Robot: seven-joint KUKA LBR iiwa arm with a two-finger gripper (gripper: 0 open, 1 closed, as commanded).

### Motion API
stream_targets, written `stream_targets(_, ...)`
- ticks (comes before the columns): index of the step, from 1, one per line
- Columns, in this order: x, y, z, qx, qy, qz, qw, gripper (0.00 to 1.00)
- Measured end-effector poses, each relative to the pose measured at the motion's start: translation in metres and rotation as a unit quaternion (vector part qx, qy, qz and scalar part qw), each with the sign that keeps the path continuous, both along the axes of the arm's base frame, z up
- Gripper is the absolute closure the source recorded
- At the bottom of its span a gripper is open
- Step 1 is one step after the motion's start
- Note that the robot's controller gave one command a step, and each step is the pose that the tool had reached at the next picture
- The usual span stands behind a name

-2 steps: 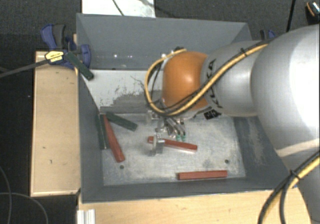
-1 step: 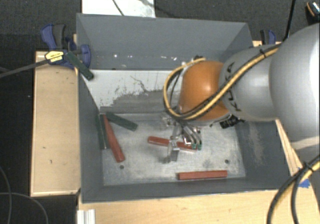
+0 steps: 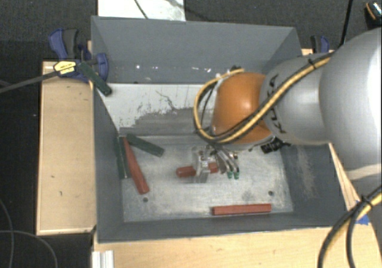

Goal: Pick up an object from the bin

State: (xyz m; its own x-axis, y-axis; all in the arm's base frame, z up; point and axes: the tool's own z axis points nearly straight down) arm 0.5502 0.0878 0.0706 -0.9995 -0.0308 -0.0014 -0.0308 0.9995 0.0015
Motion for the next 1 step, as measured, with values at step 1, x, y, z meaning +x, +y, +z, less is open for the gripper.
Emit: stream_targets(1,0.024,-0.0122,0.1407,0.0,-0.0053,0.008,1.0,1.0)
